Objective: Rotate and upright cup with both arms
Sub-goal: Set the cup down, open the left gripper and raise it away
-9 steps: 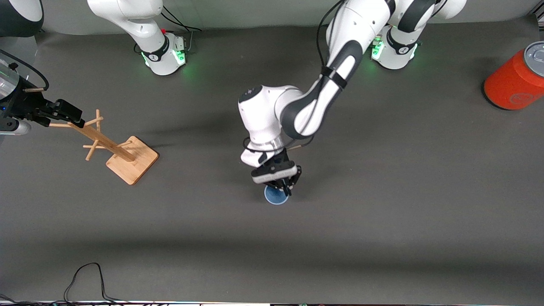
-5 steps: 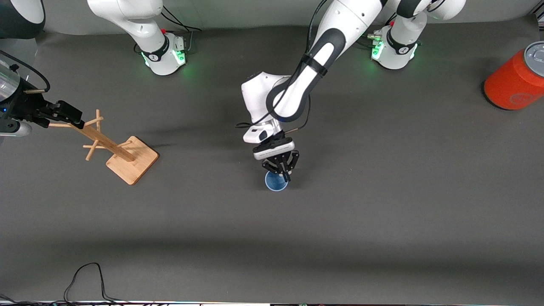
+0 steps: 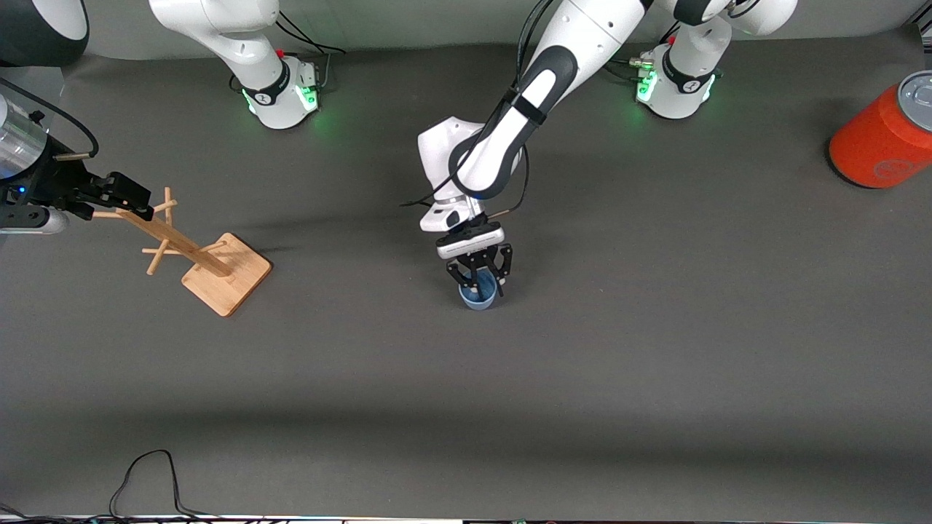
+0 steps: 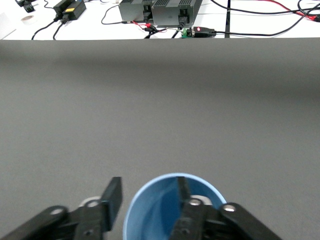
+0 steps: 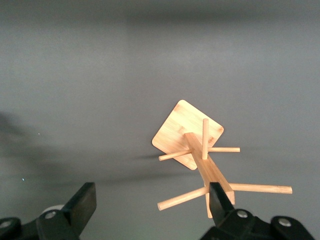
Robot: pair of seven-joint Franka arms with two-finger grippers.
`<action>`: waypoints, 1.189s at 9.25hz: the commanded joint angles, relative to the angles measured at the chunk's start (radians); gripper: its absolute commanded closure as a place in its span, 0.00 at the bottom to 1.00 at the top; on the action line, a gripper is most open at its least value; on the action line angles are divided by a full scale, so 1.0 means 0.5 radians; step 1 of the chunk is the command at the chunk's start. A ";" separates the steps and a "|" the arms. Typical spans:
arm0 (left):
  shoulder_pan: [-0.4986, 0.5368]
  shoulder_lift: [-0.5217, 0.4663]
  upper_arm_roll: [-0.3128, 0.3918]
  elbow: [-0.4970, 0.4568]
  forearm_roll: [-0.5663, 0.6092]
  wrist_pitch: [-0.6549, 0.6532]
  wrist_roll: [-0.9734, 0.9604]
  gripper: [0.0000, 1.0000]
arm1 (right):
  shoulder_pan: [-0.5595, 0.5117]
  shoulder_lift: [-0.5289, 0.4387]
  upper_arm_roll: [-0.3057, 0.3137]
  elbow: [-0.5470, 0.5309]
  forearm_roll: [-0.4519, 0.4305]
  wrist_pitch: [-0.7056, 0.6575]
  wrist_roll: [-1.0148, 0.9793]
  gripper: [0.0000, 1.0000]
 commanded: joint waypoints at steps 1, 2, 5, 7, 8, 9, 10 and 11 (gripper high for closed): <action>-0.053 -0.123 0.028 -0.089 0.001 0.008 -0.036 0.01 | 0.012 0.020 -0.003 0.063 -0.021 -0.042 0.022 0.00; -0.019 -0.190 0.013 -0.089 -0.136 0.023 0.129 0.01 | 0.012 0.023 -0.003 0.075 -0.017 -0.042 0.025 0.00; 0.271 -0.536 0.012 -0.028 -0.985 -0.026 1.228 0.00 | 0.009 0.063 -0.006 0.130 0.053 -0.072 0.025 0.00; 0.535 -0.839 0.022 -0.031 -1.519 -0.389 2.050 0.00 | 0.006 0.090 -0.010 0.148 0.157 -0.085 0.068 0.00; 0.646 -0.981 0.025 -0.058 -1.686 -0.515 2.257 0.00 | 0.009 0.091 -0.010 0.148 0.157 -0.085 0.120 0.00; 0.729 -1.149 0.025 -0.198 -1.727 -0.559 2.408 0.00 | 0.006 0.091 -0.010 0.148 0.160 -0.088 0.151 0.00; 0.836 -1.281 0.025 -0.321 -1.788 -0.554 2.647 0.00 | 0.006 0.094 -0.010 0.148 0.160 -0.088 0.209 0.00; 1.007 -1.362 0.025 -0.359 -1.968 -0.593 2.868 0.00 | 0.006 0.091 -0.010 0.148 0.157 -0.088 0.267 0.00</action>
